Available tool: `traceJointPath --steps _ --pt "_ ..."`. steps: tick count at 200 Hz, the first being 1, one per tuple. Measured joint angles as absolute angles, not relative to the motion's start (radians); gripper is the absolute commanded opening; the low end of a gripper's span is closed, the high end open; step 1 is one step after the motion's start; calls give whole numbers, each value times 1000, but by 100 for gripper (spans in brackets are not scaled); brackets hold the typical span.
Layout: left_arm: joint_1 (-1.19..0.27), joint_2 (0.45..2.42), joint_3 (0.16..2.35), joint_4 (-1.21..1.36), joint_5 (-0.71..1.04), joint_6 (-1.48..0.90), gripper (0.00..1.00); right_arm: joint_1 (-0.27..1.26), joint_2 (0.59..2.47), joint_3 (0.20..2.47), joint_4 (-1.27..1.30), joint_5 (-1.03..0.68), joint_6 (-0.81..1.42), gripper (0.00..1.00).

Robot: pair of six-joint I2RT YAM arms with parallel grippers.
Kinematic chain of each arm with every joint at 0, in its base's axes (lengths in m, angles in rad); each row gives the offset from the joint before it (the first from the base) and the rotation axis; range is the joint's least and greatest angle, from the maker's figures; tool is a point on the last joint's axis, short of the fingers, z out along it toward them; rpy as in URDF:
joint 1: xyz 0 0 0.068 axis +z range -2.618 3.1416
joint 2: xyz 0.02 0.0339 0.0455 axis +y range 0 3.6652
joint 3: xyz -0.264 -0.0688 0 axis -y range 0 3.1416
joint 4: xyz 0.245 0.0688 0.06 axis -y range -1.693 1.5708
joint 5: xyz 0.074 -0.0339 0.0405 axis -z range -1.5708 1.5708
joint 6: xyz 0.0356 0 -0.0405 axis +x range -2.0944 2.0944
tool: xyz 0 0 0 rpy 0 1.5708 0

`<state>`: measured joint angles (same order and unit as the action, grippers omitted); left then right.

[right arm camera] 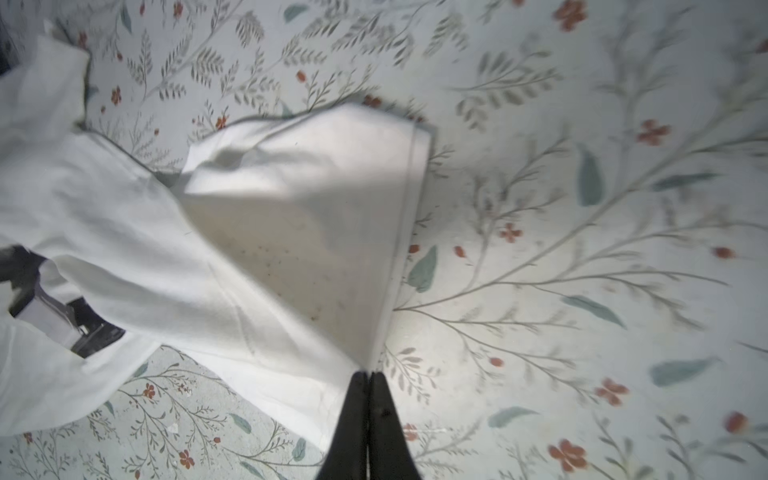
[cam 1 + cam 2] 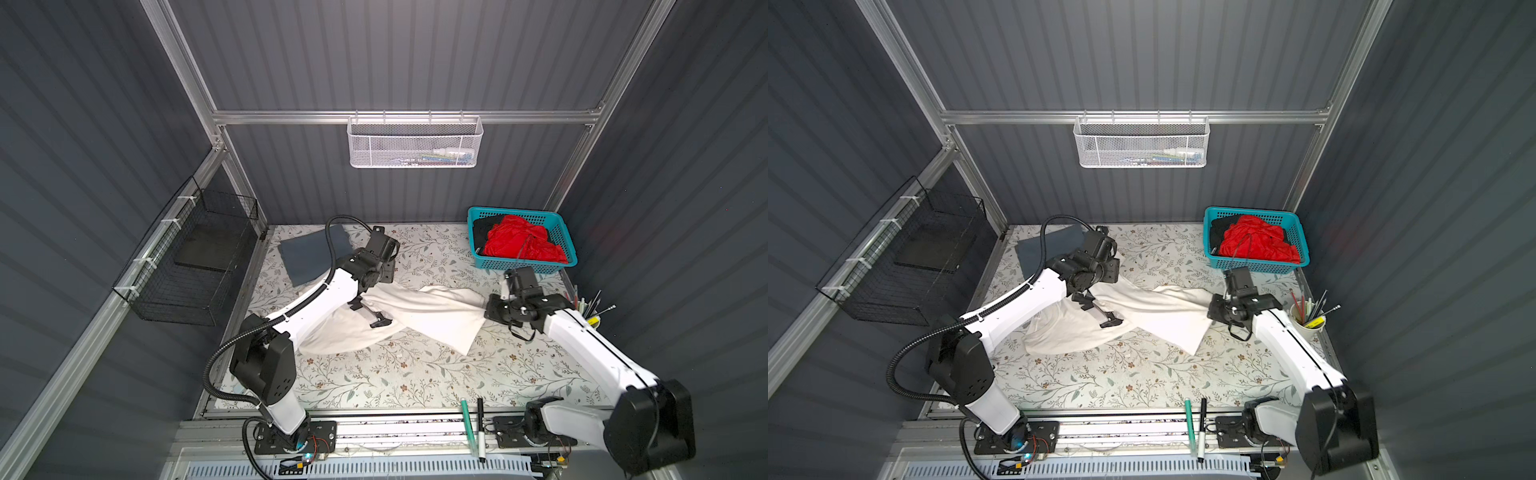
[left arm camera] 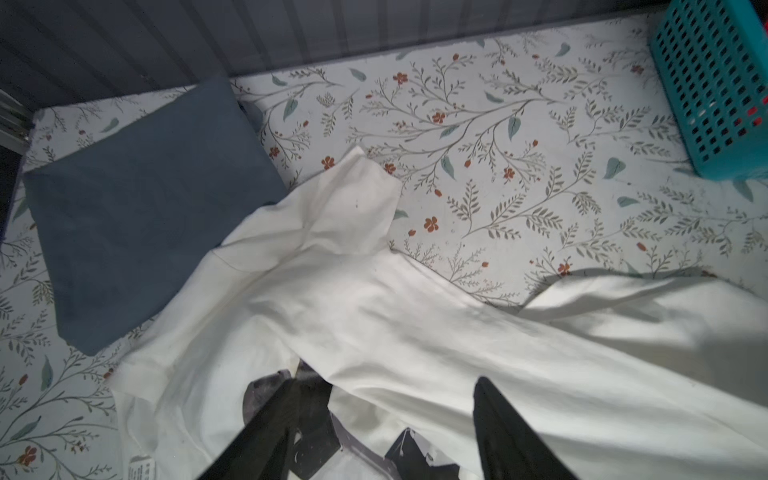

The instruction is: Fold and stack the t-shirts

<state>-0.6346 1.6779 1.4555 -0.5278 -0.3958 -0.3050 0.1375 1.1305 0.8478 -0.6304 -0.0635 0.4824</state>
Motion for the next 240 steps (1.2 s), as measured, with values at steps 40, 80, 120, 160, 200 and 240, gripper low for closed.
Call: traceJointPath --steps 40,80,120,160,200,240 --pt "-635 1708 1467 -516 -401 -302 68 -68 947 938 -815 -3 458 0" --pt "-618 1857 1552 -498 -392 -290 67 -134 992 962 -870 -14 418 0" --pt "-569 2100 1781 -492 -337 -237 66 -138 1015 934 -865 -102 403 0" --pt "-540 2332 1979 -471 -308 -183 67 -138 1014 900 -836 -201 382 0" --pt "-533 2460 2032 -382 -303 -121 69 -138 1033 896 -827 -273 359 0" --pt "-533 2512 2074 -307 -287 -104 69 -138 1065 890 -817 -307 351 0"
